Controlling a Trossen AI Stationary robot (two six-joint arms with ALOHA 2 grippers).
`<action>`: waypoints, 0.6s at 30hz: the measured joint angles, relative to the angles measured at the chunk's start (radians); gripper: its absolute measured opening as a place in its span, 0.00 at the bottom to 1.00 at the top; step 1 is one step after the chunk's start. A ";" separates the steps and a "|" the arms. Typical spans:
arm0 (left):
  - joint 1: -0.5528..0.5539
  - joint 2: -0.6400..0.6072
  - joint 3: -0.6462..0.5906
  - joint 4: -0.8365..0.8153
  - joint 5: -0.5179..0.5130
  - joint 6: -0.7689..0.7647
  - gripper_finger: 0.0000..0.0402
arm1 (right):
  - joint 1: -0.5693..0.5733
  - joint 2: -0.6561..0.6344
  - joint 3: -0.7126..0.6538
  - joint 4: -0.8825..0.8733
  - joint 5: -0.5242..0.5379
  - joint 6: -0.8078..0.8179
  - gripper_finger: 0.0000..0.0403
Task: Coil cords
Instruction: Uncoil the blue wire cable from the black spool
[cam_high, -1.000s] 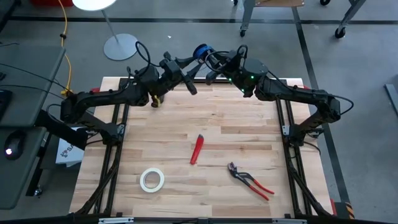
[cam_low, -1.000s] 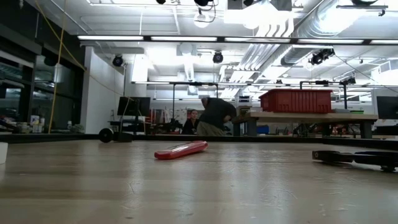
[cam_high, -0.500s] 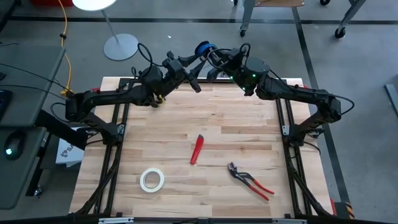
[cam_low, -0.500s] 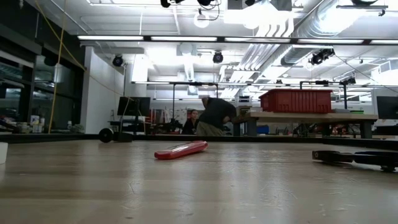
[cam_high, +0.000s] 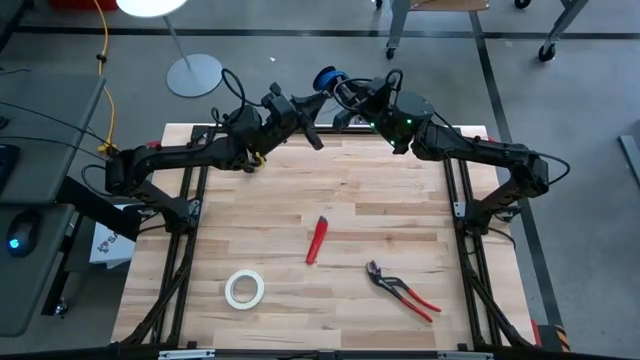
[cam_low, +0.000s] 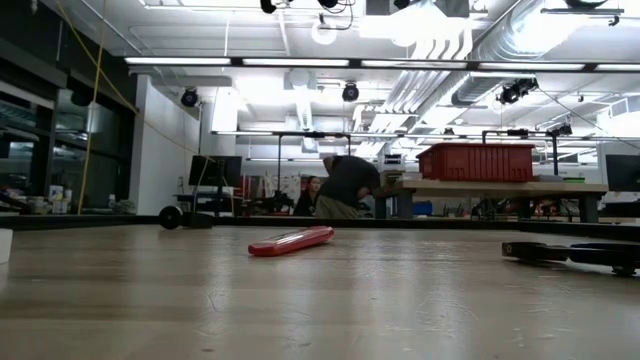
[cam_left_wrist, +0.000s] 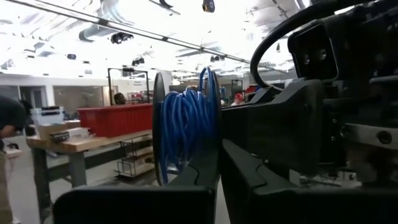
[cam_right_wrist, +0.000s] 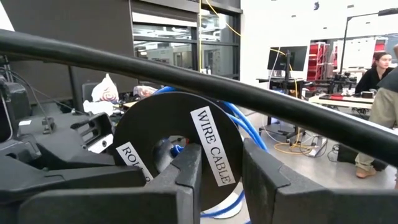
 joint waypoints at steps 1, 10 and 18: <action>0.000 0.000 0.000 0.000 0.001 -0.010 0.02 | 0.000 0.000 0.000 0.000 0.000 0.000 0.16; 0.008 0.000 0.000 0.000 0.015 -0.063 0.00 | 0.000 0.001 0.000 -0.002 0.000 0.018 0.21; 0.043 -0.029 0.000 -0.070 0.061 -0.110 0.00 | 0.001 0.003 0.000 -0.014 -0.008 0.030 0.37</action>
